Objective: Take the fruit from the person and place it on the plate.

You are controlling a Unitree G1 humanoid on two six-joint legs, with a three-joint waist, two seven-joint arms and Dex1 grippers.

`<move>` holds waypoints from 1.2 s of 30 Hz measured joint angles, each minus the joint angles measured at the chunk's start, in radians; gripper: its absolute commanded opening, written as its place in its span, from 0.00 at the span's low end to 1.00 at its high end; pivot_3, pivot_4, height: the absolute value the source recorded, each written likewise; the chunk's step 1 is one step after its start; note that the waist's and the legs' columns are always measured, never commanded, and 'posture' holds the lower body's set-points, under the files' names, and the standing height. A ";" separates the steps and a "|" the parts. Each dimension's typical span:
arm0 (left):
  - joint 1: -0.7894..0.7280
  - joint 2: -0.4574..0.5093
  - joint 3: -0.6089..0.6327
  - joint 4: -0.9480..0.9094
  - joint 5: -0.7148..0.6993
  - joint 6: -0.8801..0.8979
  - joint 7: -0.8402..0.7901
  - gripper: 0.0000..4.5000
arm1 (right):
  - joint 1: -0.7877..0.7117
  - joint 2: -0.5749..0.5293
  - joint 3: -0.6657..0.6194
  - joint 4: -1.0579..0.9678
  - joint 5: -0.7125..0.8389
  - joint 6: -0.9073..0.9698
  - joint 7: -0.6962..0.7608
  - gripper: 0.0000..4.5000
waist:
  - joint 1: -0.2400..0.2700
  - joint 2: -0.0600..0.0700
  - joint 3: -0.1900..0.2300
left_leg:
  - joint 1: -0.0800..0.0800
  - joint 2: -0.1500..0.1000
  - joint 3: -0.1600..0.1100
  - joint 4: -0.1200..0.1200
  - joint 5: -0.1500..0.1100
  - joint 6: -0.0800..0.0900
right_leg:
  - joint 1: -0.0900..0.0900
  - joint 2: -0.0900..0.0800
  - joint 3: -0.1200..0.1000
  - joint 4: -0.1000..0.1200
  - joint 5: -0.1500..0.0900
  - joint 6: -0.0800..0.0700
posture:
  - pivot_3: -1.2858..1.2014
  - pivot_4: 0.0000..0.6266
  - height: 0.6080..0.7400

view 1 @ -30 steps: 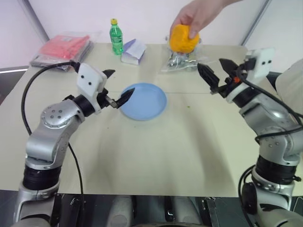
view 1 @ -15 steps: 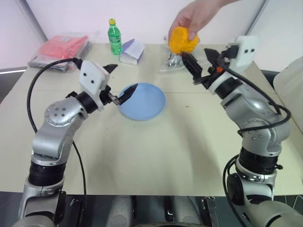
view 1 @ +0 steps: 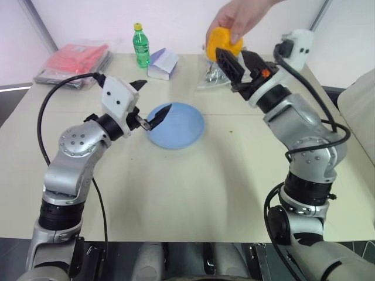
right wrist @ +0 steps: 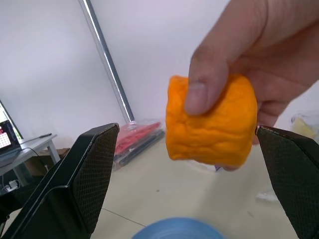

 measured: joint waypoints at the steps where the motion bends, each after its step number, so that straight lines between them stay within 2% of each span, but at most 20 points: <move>1: 0.000 0.000 0.000 -0.004 0.000 0.000 0.000 0.99 | 0.000 0.001 0.005 0.001 -0.005 -0.003 0.000 1.00 | 0.000 0.000 0.000 | 0.000 0.000 0.000 0.000 0.000 0.000 | 0.000 0.000 0.000 0.000 0.000 0.000 | 0.52 0.24 0.93; 13: 0.003 0.008 -0.001 -0.040 0.003 0.013 0.003 0.99 | -0.040 0.014 0.027 0.087 -0.041 -0.065 0.004 1.00 | -0.013 0.000 0.000 | 0.000 0.000 0.000 -0.001 0.000 0.000 | 0.000 0.000 0.000 0.000 0.000 0.000 | 0.52 0.24 0.93; 24: 0.002 0.010 -0.003 -0.044 0.023 0.024 0.007 0.99 | -0.064 0.036 0.083 0.214 -0.135 -0.167 0.056 1.00 | -0.015 0.000 0.000 | -0.001 0.000 0.000 -0.001 0.000 0.000 | -0.001 0.000 0.000 0.000 0.000 0.000 | 0.52 0.24 0.93; 27: 0.002 0.009 -0.003 -0.045 0.025 0.024 0.008 1.00 | -0.074 0.037 0.082 0.231 -0.145 -0.183 0.065 0.82 | -0.016 0.000 0.000 | -0.001 0.000 0.000 -0.001 0.000 0.000 | -0.001 0.000 0.000 0.000 0.000 0.000 | 0.52 0.24 0.93; 30: 0.004 0.008 -0.003 -0.052 0.029 0.026 0.012 1.00 | -0.076 0.037 0.083 0.243 -0.153 -0.193 0.073 0.49 | -0.016 0.000 0.000 | -0.001 0.000 0.000 -0.002 0.000 0.000 | -0.001 0.000 0.000 0.000 0.000 0.000 | 0.52 0.24 0.93; 31: 0.005 0.007 -0.003 -0.054 0.029 0.026 0.013 1.00 | -0.076 0.037 0.083 0.246 -0.156 -0.195 0.075 0.47 | -0.016 0.000 0.000 | -0.001 0.000 0.000 -0.002 0.000 0.000 | -0.001 0.000 0.000 0.000 0.000 0.000 | 0.52 0.24 0.93; 36: 0.009 0.003 -0.003 -0.055 0.031 0.027 0.019 1.00 | -0.076 0.036 0.082 0.248 -0.167 -0.196 0.084 0.47 | -0.016 0.000 0.000 | -0.001 0.000 0.000 -0.002 0.000 0.000 | -0.001 0.000 0.000 0.000 0.000 0.000 | 0.52 0.24 0.93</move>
